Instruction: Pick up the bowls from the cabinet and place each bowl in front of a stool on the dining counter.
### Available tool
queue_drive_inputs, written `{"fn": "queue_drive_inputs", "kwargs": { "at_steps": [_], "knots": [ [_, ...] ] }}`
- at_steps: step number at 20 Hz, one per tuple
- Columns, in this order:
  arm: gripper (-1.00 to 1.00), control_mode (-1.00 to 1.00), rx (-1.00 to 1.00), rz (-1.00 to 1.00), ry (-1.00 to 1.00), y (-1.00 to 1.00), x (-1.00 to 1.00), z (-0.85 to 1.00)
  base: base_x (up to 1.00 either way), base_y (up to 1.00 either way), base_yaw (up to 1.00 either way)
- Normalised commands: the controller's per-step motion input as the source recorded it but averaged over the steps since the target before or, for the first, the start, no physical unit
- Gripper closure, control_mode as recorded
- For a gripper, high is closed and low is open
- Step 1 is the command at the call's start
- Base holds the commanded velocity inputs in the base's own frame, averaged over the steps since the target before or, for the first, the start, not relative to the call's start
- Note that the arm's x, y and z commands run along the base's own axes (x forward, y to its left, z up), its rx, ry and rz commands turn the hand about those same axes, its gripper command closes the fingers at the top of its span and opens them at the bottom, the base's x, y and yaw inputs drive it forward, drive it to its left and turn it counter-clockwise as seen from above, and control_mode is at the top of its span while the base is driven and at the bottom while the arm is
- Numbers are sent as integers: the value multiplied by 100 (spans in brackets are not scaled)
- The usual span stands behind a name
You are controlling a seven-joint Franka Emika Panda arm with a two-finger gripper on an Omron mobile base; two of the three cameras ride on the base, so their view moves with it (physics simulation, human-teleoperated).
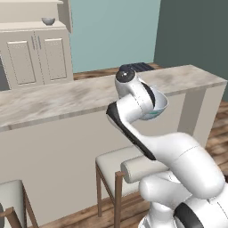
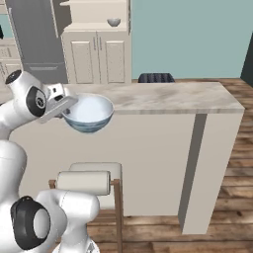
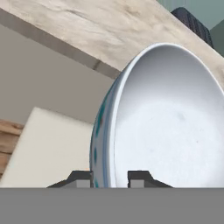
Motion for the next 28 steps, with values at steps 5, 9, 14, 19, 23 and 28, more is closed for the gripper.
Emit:
{"fn": "queue_drive_inputs", "kwargs": {
  "at_steps": [5,9,14,19,23,28],
  "knots": [
    [100,-100,-5,1,1,34,45,26,0,0,0],
    [100,-100,-18,0,1,8,34,27,0,0,0],
    [100,-100,-14,7,3,-1,67,2,0,0,0],
    [100,-100,-2,14,1,-1,63,0,0,0,0],
    [100,-100,4,2,1,16,60,0,0,0,0],
    [100,-100,2,0,0,19,41,0,0,0,0]
  ]
}}
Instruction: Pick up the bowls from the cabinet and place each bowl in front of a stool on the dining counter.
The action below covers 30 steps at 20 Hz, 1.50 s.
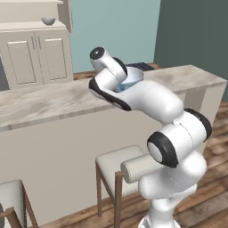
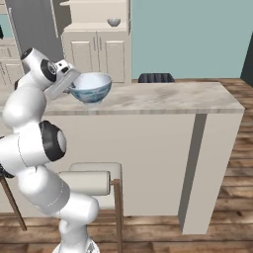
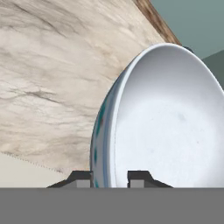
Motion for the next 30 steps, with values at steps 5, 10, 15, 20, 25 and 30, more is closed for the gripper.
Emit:
{"fn": "queue_drive_inputs", "kwargs": {
  "at_steps": [5,10,15,20,25,30],
  "knots": [
    [100,-100,0,0,0,19,27,0,0,0,0],
    [100,-100,0,0,0,21,26,-2,0,0,0],
    [100,-100,0,0,0,15,26,-8,0,0,0],
    [100,-100,1,0,0,1,20,-16,0,0,0],
    [100,-100,7,0,0,0,12,-13,0,0,0],
    [100,-100,8,0,-3,1,9,-6,0,0,0]
  ]
}}
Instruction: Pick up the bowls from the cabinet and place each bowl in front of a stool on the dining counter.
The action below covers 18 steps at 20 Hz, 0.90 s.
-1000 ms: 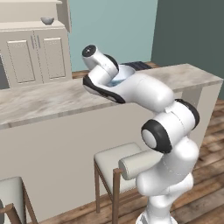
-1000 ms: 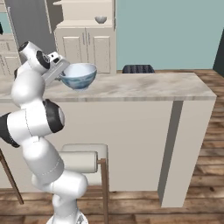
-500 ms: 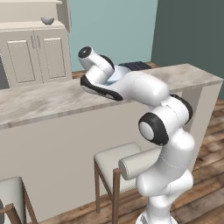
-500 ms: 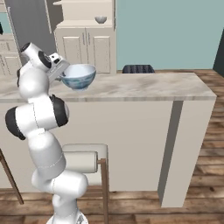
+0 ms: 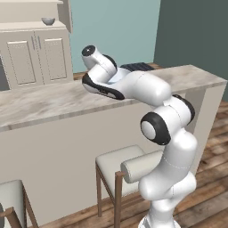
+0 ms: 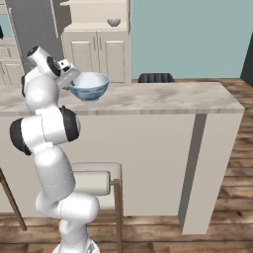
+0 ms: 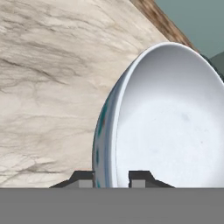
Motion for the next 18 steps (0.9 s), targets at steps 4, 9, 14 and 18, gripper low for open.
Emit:
{"fn": "queue_drive_inputs", "kwargs": {
  "at_steps": [4,9,14,18],
  "knots": [
    [100,-100,6,0,-3,1,1,-1,0,0,0],
    [100,-100,6,0,-2,0,0,-3,0,0,0],
    [-100,-100,5,0,0,0,2,-7,0,0,0],
    [-100,-100,1,0,0,0,0,-1,0,0,0]
  ]
}}
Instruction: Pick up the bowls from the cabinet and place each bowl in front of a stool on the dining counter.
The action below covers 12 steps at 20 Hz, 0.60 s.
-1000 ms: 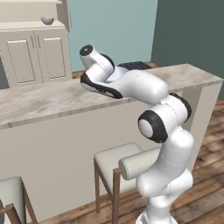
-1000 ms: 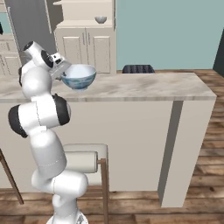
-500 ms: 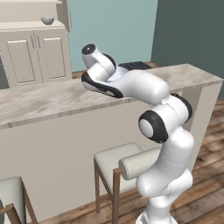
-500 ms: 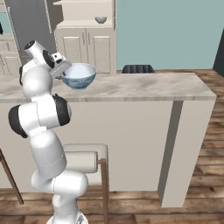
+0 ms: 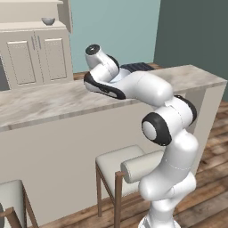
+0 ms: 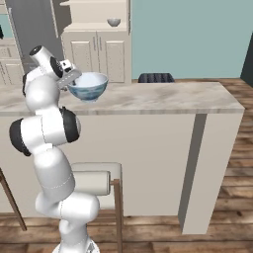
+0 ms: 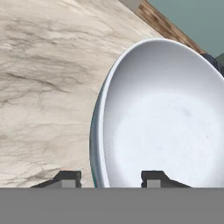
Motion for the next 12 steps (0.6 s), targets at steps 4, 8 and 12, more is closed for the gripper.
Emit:
{"fn": "queue_drive_inputs", "kwargs": {
  "at_steps": [4,8,12],
  "knots": [
    [-100,-100,0,0,0,0,0,0,0,0,0],
    [-100,-100,0,0,0,0,0,0,0,0,0],
    [-100,-100,0,0,0,0,0,6,0,0,0]
  ]
}}
